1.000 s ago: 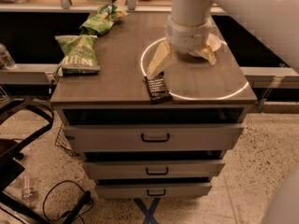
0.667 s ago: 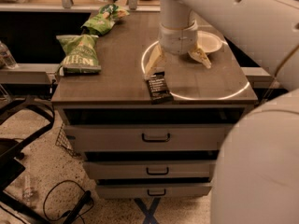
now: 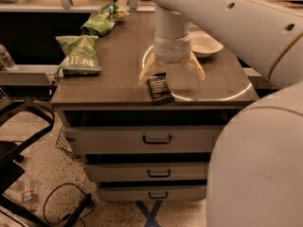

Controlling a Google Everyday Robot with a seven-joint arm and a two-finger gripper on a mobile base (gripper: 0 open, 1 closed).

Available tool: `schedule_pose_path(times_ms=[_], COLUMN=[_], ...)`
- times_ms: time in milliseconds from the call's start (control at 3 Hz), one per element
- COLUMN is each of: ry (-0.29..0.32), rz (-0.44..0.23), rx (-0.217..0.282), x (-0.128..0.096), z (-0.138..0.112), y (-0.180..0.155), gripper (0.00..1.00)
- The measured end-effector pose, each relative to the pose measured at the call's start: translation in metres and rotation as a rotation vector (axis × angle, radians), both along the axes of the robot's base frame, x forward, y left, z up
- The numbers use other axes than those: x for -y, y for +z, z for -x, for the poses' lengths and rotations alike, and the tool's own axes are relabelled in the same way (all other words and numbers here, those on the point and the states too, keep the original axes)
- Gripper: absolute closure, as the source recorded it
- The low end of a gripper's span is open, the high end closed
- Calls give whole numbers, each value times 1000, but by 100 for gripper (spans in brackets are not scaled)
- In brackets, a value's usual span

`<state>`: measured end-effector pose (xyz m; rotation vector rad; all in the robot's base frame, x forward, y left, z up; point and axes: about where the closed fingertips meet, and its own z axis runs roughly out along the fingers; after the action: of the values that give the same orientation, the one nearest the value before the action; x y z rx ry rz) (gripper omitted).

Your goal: Move rxbar chocolate near green rice chip bag

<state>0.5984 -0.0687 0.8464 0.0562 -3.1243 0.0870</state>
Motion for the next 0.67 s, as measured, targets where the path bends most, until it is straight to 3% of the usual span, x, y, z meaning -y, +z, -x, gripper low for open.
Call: schedule_pose_path(times_ms=[333, 667], ry=[-8, 41], rz=[-25, -44], rx=[10, 49], x=[-10, -22], z=[3, -3], y=[-2, -13], gripper=[0, 0])
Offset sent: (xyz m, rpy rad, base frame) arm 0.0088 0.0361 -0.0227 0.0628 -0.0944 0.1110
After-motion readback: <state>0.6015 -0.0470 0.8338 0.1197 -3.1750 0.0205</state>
